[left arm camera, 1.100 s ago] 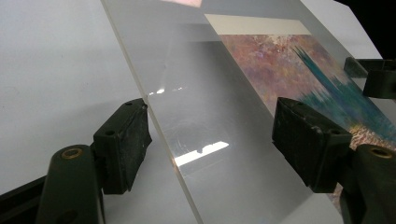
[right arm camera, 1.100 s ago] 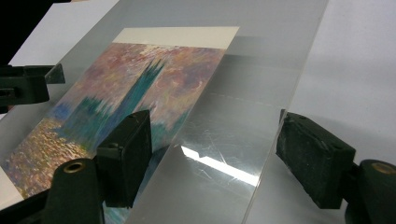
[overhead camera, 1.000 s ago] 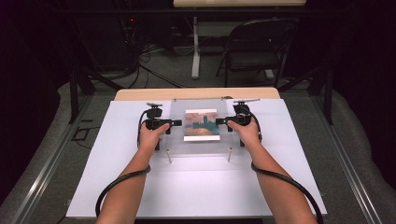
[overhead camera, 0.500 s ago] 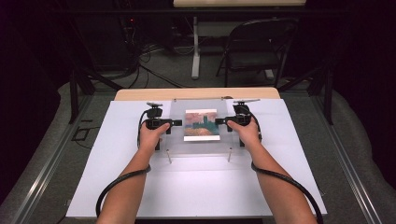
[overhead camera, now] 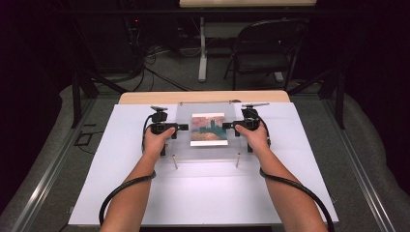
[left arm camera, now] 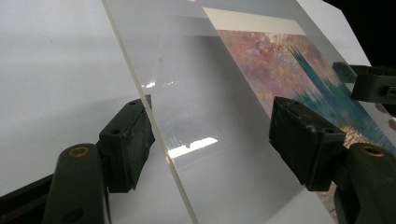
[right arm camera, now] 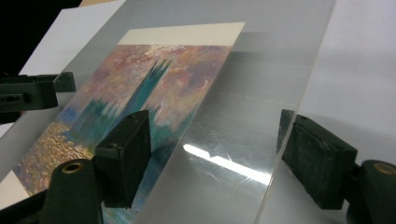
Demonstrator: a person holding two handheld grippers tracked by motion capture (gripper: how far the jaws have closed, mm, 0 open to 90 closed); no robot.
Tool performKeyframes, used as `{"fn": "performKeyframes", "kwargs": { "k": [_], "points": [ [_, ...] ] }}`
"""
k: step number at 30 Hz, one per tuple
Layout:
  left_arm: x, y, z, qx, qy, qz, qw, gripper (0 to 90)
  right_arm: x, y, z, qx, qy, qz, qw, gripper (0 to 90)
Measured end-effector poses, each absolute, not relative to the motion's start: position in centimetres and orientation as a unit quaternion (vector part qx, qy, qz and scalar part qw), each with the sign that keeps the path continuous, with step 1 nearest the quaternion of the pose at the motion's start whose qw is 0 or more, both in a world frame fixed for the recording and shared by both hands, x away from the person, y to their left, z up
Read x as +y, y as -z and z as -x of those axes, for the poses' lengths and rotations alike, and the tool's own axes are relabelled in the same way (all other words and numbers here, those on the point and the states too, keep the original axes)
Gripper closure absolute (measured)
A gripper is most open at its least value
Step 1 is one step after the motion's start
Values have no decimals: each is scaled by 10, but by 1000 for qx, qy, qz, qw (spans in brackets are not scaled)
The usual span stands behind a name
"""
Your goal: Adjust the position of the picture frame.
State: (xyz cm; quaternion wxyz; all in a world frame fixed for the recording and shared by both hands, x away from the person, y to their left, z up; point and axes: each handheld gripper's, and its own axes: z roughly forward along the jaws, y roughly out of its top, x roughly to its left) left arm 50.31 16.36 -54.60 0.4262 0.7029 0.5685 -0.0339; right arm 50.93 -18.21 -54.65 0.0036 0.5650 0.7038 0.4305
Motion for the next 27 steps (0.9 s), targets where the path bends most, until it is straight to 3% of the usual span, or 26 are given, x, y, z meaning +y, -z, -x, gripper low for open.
{"fn": "performKeyframes", "kwargs": {
  "k": [27],
  "points": [
    [166,544,-502,579,41,-692,429,361,-181,544,-508,705,-432,-563,11,263]
  ]
}}
